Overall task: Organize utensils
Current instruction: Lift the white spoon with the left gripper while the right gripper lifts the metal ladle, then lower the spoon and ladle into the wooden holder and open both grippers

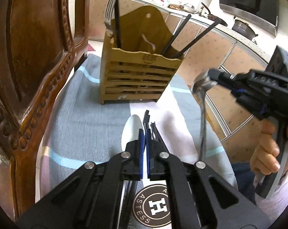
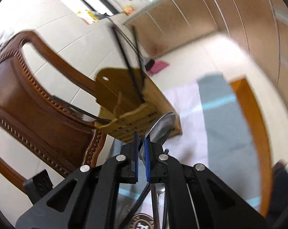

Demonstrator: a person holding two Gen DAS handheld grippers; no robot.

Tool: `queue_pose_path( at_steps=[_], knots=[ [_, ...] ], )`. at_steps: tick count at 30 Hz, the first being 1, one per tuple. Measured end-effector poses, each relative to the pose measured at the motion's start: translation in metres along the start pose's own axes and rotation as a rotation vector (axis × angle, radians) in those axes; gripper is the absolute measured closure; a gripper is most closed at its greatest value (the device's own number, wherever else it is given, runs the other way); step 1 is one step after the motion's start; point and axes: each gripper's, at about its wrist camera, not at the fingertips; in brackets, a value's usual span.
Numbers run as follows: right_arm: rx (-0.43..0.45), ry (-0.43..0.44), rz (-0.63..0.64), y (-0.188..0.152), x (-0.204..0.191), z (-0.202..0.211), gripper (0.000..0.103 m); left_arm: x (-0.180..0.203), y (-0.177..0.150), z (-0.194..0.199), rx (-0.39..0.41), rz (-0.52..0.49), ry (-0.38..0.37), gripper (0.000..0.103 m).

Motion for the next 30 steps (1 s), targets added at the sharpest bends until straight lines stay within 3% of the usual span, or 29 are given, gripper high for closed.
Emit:
queue_pose_path(
  at_steps=[6, 12, 16, 22, 30],
  knots=[
    [0.081, -0.044, 0.161, -0.003, -0.028, 0.029, 0.100, -0.001, -0.002, -0.002, -0.002, 0.018, -0.002, 0.101],
    [0.046, -0.062, 0.208, -0.002, -0.037, 0.022, 0.100, 0.005, 0.011, 0.014, 0.029, 0.024, -0.032, 0.101],
    [0.061, -0.024, 0.209, 0.001, -0.041, 0.030, 0.100, 0.010, 0.025, 0.029, 0.072, 0.032, -0.069, 0.101],
    [0.113, 0.051, 0.213, 0.020, -0.053, 0.048, 0.100, 0.021, 0.068, 0.067, 0.228, 0.018, -0.130, 0.101],
    [0.268, 0.199, 0.265, 0.069, -0.084, 0.070, 0.100, 0.040, 0.137, 0.103, 0.452, -0.060, -0.222, 0.101]
  ],
)
Point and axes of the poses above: each gripper's, at about its wrist camera, not at the fingertips, and z roughly against the way its jaws point, x to its right, y to its top, and after that the axes turned 6 degrees about -x, right-handed
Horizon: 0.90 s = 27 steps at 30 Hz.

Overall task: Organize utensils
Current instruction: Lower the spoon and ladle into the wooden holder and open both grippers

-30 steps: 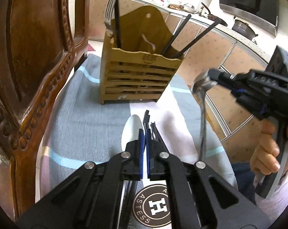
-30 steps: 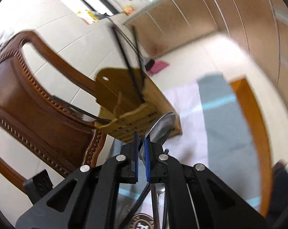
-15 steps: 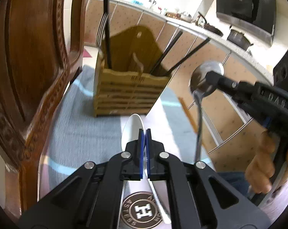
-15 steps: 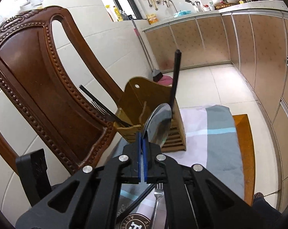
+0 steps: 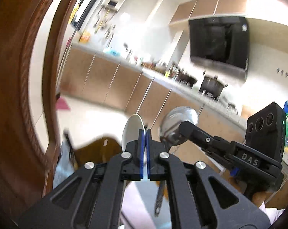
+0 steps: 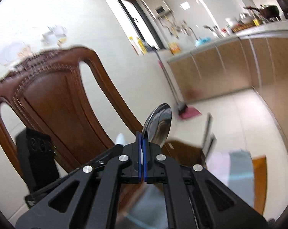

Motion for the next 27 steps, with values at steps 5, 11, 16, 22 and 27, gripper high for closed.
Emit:
queue_pose_path(
  at_steps=[5, 11, 16, 22, 27],
  knots=[
    [0.087, 0.093, 0.058, 0.032, -0.004, -0.008, 0.100, -0.006, 0.022, -0.020, 0.077, -0.015, -0.061, 0.101],
    [0.187, 0.125, 0.059, 0.054, 0.023, -0.025, 0.100, -0.019, 0.027, -0.064, 0.089, -0.066, -0.034, 0.101],
    [0.236, 0.159, 0.050, 0.054, 0.040, -0.047, 0.100, -0.033, 0.012, -0.089, 0.063, -0.098, 0.017, 0.101],
    [0.189, 0.151, 0.084, 0.027, 0.046, -0.073, 0.100, -0.035, -0.013, -0.094, 0.100, -0.215, 0.038, 0.101],
    [0.173, 0.166, 0.048, 0.007, 0.060, -0.074, 0.100, -0.049, -0.026, -0.082, 0.213, -0.200, -0.008, 0.101]
  ],
)
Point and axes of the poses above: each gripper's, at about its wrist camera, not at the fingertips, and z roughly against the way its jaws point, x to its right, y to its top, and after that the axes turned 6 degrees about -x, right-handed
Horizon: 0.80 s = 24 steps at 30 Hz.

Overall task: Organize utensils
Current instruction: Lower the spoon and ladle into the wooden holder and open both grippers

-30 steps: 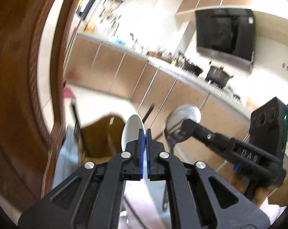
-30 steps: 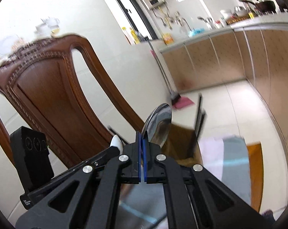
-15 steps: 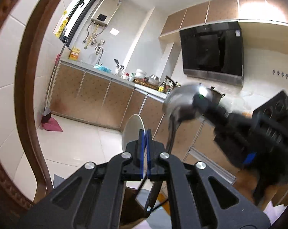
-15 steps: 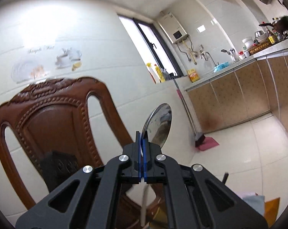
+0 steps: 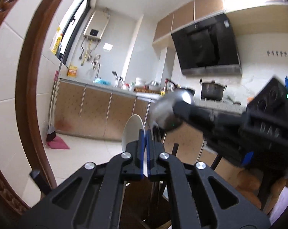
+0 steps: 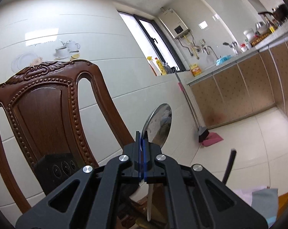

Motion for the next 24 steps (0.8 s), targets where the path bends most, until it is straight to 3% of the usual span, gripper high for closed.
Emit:
queue_pose_path(
  at_steps=[6, 12, 17, 24],
  knots=[
    [-0.013, -0.006, -0.014, -0.017, 0.005, 0.011, 0.100, 0.009, -0.012, 0.010, 0.058, -0.035, 0.022, 0.101],
    [-0.019, -0.048, 0.008, -0.026, 0.001, 0.025, 0.100, 0.012, -0.012, 0.016, 0.042, -0.025, 0.028, 0.099],
    [-0.031, -0.090, 0.052, -0.030, -0.008, 0.033, 0.100, 0.017, -0.013, 0.020, 0.023, -0.031, 0.036, 0.090],
    [-0.055, -0.127, 0.073, -0.035, -0.013, 0.042, 0.099, 0.024, -0.017, 0.028, -0.017, -0.037, 0.051, 0.088]
  ],
)
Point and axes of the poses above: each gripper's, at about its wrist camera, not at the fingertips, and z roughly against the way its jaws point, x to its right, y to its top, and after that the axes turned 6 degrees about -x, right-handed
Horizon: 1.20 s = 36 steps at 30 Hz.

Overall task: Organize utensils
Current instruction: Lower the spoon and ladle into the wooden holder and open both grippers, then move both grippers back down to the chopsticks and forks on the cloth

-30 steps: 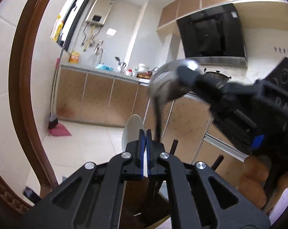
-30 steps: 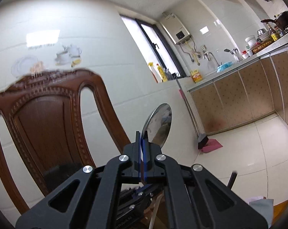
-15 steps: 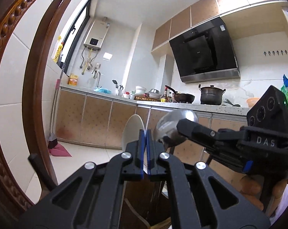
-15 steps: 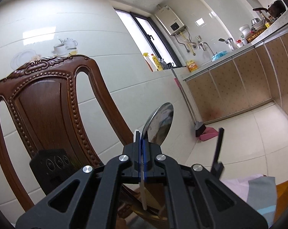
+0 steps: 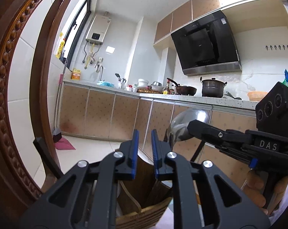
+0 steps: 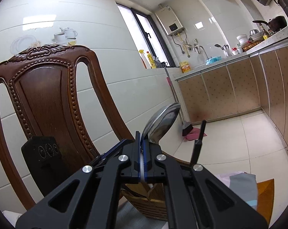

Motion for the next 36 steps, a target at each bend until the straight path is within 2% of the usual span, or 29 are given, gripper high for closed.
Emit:
queue_pose_path(
  at_steps=[3, 4, 5, 6, 7, 11, 15, 19, 21, 24, 25, 26, 29, 30, 32, 36],
  knots=[
    [-0.021, -0.006, 0.003, 0.002, -0.003, 0.004, 0.098, 0.005, 0.002, 0.009, -0.024, 0.005, 0.003, 0.080],
    [-0.031, -0.010, 0.011, 0.003, -0.006, 0.007, 0.094, 0.008, 0.003, 0.012, -0.038, 0.007, 0.006, 0.067],
    [-0.039, -0.019, 0.012, 0.003, -0.007, 0.010, 0.078, 0.011, 0.004, 0.016, -0.070, 0.013, 0.015, 0.055],
    [-0.057, -0.028, 0.006, 0.004, -0.009, 0.015, 0.054, 0.014, 0.003, 0.021, -0.102, 0.017, 0.020, 0.054],
    [-0.058, -0.014, 0.003, 0.004, -0.010, 0.021, 0.049, 0.016, 0.001, 0.025, -0.118, 0.017, 0.018, 0.054],
    [-0.059, -0.024, 0.025, 0.001, -0.021, 0.047, 0.049, 0.029, -0.012, 0.042, -0.248, 0.004, 0.054, 0.050],
    [-0.073, -0.051, 0.063, -0.006, -0.036, 0.079, 0.045, 0.032, -0.037, 0.051, -0.413, 0.037, 0.040, 0.048],
    [-0.125, -0.126, 0.061, -0.020, -0.042, 0.100, 0.043, 0.029, -0.074, 0.053, -0.560, 0.058, 0.087, 0.049],
    [-0.196, -0.190, 0.034, -0.035, -0.037, 0.098, 0.043, 0.024, -0.098, 0.051, -0.656, 0.100, 0.105, 0.051],
    [-0.415, -0.311, -0.034, -0.075, -0.021, 0.072, 0.044, 0.020, -0.133, 0.042, -0.802, 0.125, 0.130, 0.070],
    [-0.508, -0.345, -0.074, -0.096, -0.012, 0.060, 0.051, 0.020, -0.140, 0.042, -0.831, 0.122, 0.141, 0.076],
    [-0.558, -0.349, -0.101, -0.108, -0.009, 0.052, 0.054, 0.019, -0.150, 0.040, -0.875, 0.119, 0.159, 0.080],
    [-0.668, -0.358, -0.156, -0.136, -0.003, 0.031, 0.058, 0.013, -0.168, 0.041, -0.936, 0.143, 0.170, 0.084],
    [-0.686, -0.359, -0.158, -0.142, -0.003, 0.023, 0.058, 0.012, -0.169, 0.043, -0.927, 0.143, 0.170, 0.084],
    [-0.700, -0.360, -0.147, -0.147, -0.005, 0.011, 0.058, 0.011, -0.168, 0.045, -0.936, 0.157, 0.168, 0.088],
    [-0.727, -0.329, -0.131, -0.145, -0.007, -0.024, 0.058, 0.004, -0.173, 0.057, -0.959, 0.240, 0.165, 0.089]
  ],
)
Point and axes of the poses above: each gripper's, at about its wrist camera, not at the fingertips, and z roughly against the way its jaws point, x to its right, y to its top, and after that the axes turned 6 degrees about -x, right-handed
